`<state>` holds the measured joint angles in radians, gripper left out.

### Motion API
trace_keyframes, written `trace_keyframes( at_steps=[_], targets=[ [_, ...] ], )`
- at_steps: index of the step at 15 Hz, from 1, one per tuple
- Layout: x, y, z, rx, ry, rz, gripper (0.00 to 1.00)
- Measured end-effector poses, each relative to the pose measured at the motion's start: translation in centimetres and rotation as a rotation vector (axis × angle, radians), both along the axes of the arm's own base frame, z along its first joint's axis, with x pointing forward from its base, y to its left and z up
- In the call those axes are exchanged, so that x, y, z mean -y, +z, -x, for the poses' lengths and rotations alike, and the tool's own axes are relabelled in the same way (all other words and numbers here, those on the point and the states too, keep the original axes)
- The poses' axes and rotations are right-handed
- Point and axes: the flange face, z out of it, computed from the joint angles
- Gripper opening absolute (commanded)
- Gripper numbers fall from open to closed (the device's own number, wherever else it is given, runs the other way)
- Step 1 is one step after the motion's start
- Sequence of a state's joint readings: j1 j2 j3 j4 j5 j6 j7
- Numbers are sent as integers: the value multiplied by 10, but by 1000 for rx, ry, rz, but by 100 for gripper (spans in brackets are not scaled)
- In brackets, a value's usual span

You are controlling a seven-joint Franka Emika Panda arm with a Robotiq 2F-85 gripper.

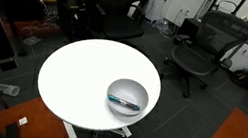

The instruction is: Get the marker from the gray bowl and place it on the table

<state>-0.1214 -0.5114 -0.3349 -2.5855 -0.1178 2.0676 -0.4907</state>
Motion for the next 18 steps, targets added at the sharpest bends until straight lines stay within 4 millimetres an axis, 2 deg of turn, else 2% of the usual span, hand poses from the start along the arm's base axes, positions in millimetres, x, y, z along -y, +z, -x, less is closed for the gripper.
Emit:
trace_keyframes(
  at_steps=[12,15,18],
  targets=[
    [0,1,-2,9,-10,-5,100],
    [1,6,-11,36,-48,-25,100],
    [4,13,-29,60,-128,-54,100]
  ],
)
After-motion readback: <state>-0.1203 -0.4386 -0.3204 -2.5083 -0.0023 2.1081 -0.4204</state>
